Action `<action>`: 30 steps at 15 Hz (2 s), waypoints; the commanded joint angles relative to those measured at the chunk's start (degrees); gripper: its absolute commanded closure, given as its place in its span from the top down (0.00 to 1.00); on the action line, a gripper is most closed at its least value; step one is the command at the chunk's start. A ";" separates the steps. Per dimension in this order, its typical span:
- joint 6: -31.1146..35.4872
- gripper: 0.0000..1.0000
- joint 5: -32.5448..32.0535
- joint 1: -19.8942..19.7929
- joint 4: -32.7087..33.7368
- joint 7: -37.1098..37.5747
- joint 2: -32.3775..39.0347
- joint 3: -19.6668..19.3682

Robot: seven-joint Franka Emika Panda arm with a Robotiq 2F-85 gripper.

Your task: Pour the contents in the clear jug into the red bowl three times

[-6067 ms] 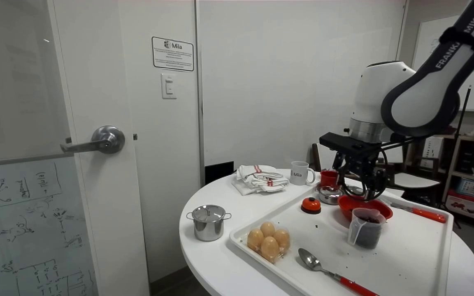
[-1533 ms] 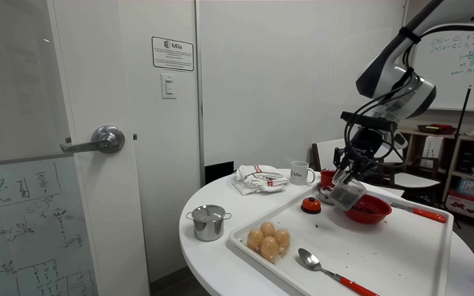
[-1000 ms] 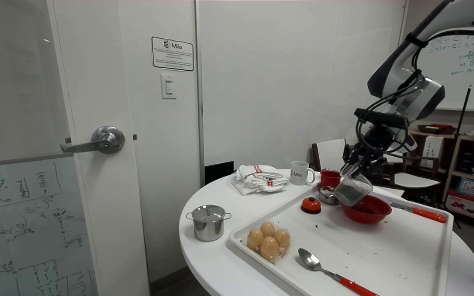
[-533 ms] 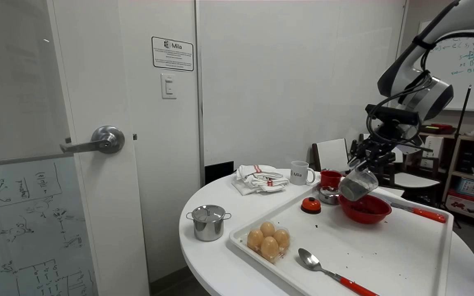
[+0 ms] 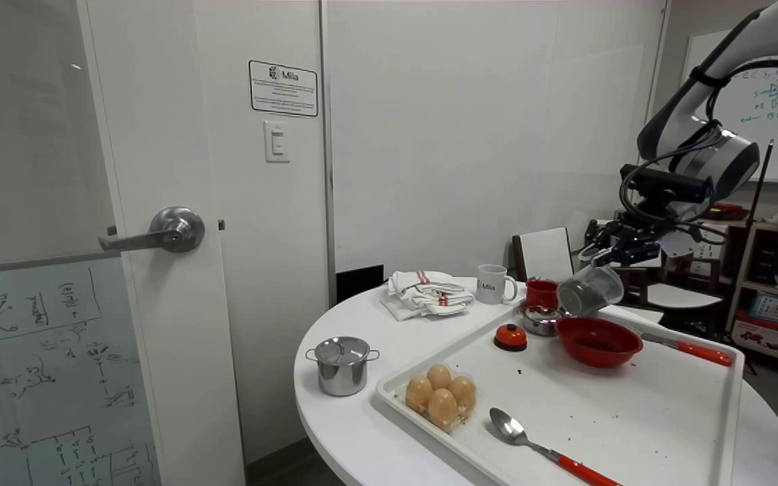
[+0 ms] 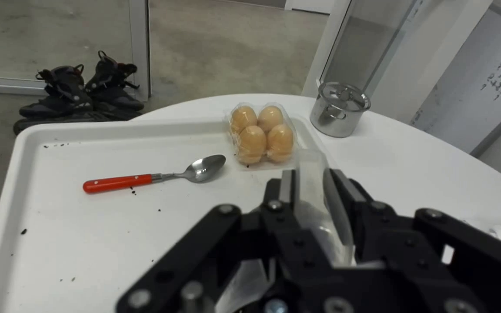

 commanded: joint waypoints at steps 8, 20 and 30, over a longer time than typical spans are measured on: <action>-11.86 0.09 3.35 -2.32 -0.80 -8.68 2.99 -2.43; 16.60 0.10 1.48 9.17 -3.50 -5.36 -2.50 -1.35; 50.01 0.10 -15.44 25.58 -5.16 14.53 -3.13 6.40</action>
